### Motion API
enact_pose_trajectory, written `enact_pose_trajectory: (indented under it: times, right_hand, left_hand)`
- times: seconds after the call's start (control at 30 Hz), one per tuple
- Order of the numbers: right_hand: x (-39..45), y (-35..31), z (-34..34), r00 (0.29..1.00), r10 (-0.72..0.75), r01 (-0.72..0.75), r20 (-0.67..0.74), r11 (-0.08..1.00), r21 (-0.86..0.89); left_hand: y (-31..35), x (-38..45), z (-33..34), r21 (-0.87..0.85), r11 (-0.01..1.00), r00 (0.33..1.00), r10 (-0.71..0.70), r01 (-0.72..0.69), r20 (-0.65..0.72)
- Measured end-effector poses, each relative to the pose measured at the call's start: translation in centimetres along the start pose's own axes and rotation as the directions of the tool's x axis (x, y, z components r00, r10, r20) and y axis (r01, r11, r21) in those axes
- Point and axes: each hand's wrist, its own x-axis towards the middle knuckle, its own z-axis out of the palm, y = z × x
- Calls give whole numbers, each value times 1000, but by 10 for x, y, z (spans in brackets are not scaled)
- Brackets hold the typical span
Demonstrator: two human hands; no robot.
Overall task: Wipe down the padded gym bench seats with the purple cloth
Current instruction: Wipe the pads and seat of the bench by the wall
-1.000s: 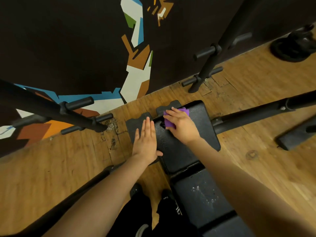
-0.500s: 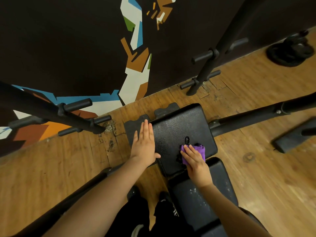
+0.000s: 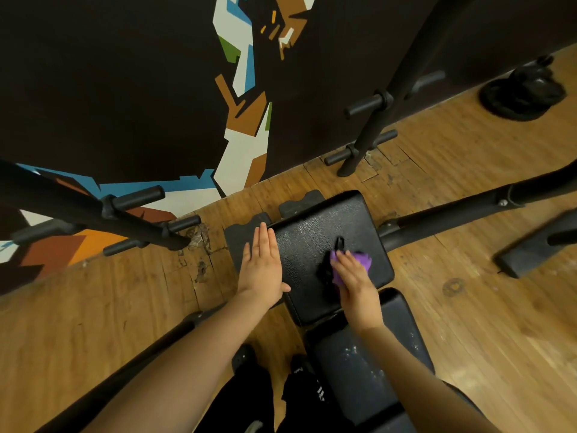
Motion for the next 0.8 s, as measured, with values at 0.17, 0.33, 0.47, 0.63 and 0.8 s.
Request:
enact_pose_trajectory:
  times: [0.17, 0.33, 0.47, 0.63, 0.8]
  right_hand:
    - [107, -29, -4, 999, -8, 12, 47, 997, -78]
    - [106, -18, 5, 999, -19, 23, 39, 994, -105]
    - [44, 8, 5, 1000, -5, 2, -23, 992, -130]
    - [-11, 31, -8, 999, 11, -3, 51, 987, -161]
    - [-21, 38, -7, 995, 49, -38, 82, 990, -134]
  left_hand:
    - [1, 1, -3, 46, 999, 1000, -19, 18, 19]
    - [-3, 1, -1, 32, 999, 1000, -13, 12, 10]
    - [-6, 1, 2, 32, 999, 1000, 20, -20, -4]
    - [-6, 3, 3, 77, 996, 999, 38, -38, -3]
    - [-4, 4, 2, 80, 996, 1000, 22, -24, 19]
